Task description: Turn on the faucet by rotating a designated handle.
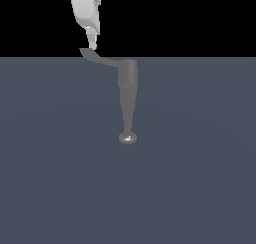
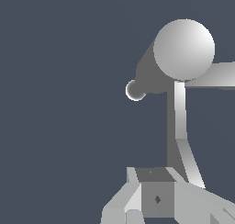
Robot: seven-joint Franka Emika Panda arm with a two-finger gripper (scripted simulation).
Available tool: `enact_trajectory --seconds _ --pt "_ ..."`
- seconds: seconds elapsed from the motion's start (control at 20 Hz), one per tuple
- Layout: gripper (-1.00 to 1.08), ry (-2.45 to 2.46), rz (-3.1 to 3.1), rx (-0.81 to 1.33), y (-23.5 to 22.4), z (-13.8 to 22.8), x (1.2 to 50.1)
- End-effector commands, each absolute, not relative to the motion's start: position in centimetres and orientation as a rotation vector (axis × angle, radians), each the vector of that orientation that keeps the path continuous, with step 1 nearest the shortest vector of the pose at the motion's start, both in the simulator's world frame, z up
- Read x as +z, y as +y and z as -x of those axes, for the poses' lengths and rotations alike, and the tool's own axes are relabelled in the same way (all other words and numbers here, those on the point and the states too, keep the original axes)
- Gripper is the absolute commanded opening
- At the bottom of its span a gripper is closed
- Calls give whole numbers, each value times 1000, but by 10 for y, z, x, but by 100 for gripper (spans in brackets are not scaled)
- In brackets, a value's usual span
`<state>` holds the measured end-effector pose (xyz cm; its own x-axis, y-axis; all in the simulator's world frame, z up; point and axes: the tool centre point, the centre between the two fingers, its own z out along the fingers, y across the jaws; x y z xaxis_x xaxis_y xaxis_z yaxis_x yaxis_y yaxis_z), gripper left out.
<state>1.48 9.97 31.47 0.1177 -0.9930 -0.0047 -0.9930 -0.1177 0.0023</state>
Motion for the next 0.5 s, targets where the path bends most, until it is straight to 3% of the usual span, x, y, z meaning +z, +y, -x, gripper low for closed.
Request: enact_trajectory --seconds 0.0,0.45 --pt "-100 2126 2311 4 102 -19 309" --pt "-100 2184 2259 0 105 -25 299"
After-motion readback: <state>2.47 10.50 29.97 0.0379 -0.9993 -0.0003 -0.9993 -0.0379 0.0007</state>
